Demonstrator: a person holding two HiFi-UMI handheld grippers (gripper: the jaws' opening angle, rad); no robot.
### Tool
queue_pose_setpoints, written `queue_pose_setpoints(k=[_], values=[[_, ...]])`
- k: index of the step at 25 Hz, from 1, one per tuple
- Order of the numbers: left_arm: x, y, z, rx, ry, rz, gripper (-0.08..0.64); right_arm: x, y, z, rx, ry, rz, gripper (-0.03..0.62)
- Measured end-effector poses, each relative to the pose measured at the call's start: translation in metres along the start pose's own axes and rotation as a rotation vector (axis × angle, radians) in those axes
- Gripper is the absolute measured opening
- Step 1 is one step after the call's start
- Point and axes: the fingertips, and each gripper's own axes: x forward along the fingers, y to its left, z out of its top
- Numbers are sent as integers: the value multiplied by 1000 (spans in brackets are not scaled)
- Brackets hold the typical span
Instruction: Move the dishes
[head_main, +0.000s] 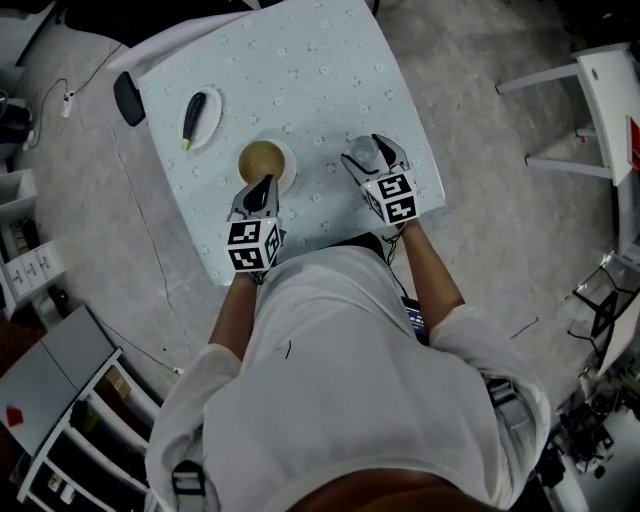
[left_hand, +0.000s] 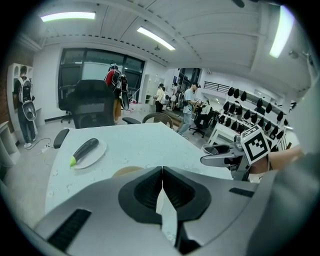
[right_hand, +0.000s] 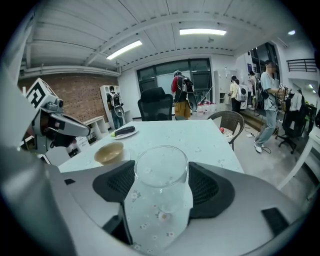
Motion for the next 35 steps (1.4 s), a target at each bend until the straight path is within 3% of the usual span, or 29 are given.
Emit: queue_pose_setpoints(k=[9,20,31,35], values=[[-1,11,-6,-19,-4,3,20,-10,5,-27,49,51,-16,328],[4,18,-11,-41,3,-15,20,-24,21,-50,42,111,-26,297],[-4,34,-20,-84,-2,15,20,-11,67,-45,-31,145,80,258],[-12,46,-28,-112,-5,46,20,-2,89,-34,-107,155,126,248]])
